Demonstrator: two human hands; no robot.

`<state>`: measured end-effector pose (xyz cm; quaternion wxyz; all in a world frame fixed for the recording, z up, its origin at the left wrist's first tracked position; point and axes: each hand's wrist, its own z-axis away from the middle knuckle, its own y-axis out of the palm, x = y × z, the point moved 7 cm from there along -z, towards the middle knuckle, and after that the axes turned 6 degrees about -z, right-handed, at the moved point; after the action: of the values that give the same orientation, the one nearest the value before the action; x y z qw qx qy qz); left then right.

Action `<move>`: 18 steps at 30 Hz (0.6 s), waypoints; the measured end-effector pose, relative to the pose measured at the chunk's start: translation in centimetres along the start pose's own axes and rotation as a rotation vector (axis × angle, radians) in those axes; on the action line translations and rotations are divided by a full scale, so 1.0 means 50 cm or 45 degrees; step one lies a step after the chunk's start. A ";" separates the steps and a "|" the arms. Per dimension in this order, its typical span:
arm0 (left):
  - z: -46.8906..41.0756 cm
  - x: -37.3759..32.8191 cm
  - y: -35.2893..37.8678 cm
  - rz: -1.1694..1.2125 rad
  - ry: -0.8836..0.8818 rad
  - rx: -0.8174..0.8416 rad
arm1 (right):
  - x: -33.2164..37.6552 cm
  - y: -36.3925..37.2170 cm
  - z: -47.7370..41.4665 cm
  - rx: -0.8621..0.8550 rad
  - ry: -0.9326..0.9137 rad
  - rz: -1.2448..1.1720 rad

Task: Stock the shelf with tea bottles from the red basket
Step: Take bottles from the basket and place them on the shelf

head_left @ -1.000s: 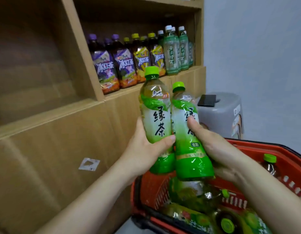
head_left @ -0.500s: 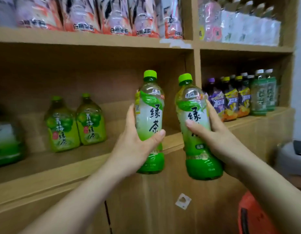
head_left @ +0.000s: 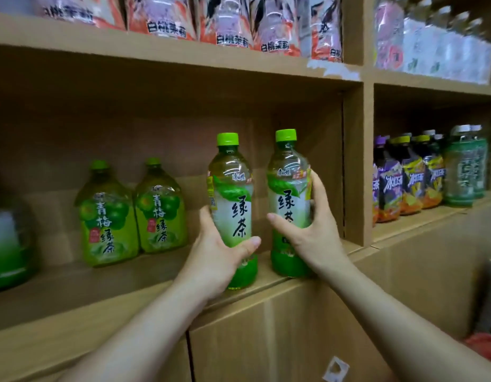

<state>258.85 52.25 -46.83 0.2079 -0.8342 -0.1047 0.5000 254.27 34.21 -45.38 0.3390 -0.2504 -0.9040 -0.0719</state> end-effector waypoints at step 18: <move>-0.049 -0.026 0.070 -0.406 -0.073 -0.207 | -0.078 -0.112 -0.023 0.103 0.075 0.436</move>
<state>260.25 48.04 -46.39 0.2133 -0.8065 -0.2814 0.4742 254.64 27.46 -46.80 0.3823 -0.3846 -0.8400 0.0161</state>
